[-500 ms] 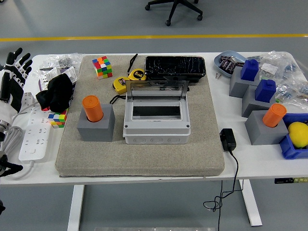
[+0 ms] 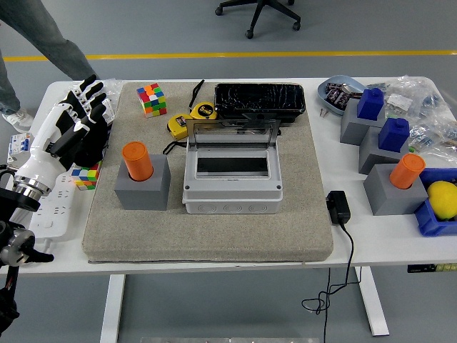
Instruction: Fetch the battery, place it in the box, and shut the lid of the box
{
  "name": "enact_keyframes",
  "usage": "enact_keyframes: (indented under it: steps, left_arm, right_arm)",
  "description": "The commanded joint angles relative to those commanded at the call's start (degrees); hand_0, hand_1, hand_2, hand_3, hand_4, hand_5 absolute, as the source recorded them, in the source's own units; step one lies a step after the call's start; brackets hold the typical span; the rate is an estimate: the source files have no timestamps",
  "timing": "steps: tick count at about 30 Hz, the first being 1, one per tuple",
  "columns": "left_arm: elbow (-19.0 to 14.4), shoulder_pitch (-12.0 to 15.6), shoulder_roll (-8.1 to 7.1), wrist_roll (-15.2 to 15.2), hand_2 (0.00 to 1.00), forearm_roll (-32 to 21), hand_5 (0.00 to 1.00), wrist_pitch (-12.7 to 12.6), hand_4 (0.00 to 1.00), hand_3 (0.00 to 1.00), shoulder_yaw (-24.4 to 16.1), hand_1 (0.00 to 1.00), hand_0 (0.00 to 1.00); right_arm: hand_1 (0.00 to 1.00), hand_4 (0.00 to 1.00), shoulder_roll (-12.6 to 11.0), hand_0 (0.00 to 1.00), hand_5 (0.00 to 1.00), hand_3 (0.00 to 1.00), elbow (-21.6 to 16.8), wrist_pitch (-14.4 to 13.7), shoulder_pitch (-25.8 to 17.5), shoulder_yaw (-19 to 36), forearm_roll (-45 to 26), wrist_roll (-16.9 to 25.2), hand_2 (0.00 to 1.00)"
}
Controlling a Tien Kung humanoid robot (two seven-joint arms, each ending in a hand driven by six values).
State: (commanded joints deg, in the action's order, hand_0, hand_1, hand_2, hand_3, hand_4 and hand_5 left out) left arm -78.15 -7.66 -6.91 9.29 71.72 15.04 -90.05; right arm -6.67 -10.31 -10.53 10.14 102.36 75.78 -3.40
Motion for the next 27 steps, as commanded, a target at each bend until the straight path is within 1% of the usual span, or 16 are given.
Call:
enact_keyframes:
  steps: [7,14,17,21,23,27]
  left_arm:
    - [0.02,0.53,0.59,-0.05,0.998,-0.14,0.454,-0.87,0.998,0.998,2.08,0.998,0.998]
    - [2.23,-0.04,1.19,0.32,0.998,2.30,0.452,-1.56,0.998,0.998,1.45,0.998,0.998]
    - [3.13,0.00,1.03,0.26,0.998,2.64,0.452,-1.12,0.998,0.998,1.57,0.998,0.998]
    - [4.65,0.10,1.43,0.14,0.998,3.31,0.457,-0.45,0.998,0.998,1.51,0.998,0.998]
    - [4.81,0.23,1.60,-0.04,0.998,3.63,0.457,0.07,0.998,0.998,1.40,0.998,0.998]
    - [5.13,0.14,1.42,-0.24,0.998,4.25,0.466,0.54,0.998,0.998,2.02,0.998,0.998]
  right_arm:
    - [0.944,0.998,0.10,0.998,0.998,0.869,0.00,-0.05,0.09,-0.07,-0.11,-0.03,0.868]
    - [0.941,0.998,0.13,0.998,0.998,0.866,0.00,-0.12,0.13,-0.44,-0.49,-0.01,0.866]
    - [0.941,0.998,0.14,0.998,0.998,0.866,0.00,-0.12,0.03,-0.30,-0.32,-0.09,0.866]
    - [0.940,0.998,0.17,0.998,0.998,0.865,0.00,-0.08,-0.03,-0.47,-0.35,-0.16,0.865]
    - [0.940,0.998,0.14,0.998,0.998,0.865,0.00,-0.10,0.02,-0.71,-0.55,-0.12,0.865]
    - [0.941,0.998,0.05,0.998,0.998,0.865,0.00,-0.17,0.02,-0.89,-0.57,-0.21,0.863]
